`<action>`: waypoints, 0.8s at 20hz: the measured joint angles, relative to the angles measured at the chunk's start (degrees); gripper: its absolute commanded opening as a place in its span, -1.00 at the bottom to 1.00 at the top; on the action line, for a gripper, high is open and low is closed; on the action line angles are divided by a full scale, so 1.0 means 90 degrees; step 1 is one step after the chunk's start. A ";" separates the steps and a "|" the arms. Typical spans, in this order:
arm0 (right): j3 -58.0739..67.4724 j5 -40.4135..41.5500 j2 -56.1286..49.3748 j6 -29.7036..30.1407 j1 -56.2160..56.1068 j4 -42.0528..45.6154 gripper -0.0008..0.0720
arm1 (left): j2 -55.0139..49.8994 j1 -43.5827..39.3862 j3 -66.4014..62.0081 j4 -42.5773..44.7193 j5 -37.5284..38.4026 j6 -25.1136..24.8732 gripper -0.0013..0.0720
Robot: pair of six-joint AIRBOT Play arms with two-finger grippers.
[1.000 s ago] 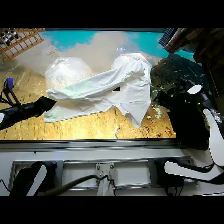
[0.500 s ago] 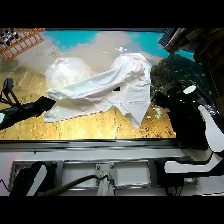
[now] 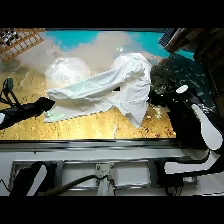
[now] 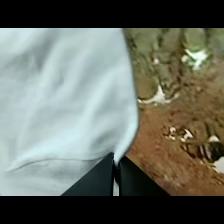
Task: Fold the clothes and pants, and hang the long-sleeved shirts on hangers.
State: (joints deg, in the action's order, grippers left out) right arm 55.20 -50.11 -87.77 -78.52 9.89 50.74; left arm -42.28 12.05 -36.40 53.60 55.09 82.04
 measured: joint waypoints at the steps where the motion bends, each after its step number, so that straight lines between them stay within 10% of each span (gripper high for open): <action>1: 0.0034 0.0044 -0.0007 0.0000 -0.0027 -0.0024 -0.90 | 0.0000 0.0000 0.0002 0.0197 0.0051 0.0036 0.28; 8: 0.0328 0.0117 -0.0017 0.0027 -0.0100 -0.0075 -0.90 | 0.0007 0.0182 0.0627 0.2698 0.0355 0.1943 0.29; 16: 0.0374 -0.0083 -0.0019 0.0313 -0.0104 0.0053 -0.90 | -0.0299 0.0801 0.1523 0.2538 -0.0352 0.2635 -0.03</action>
State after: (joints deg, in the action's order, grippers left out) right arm 58.57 -50.85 -87.94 -75.70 8.95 51.22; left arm -44.97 19.27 -22.70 76.44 51.92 105.75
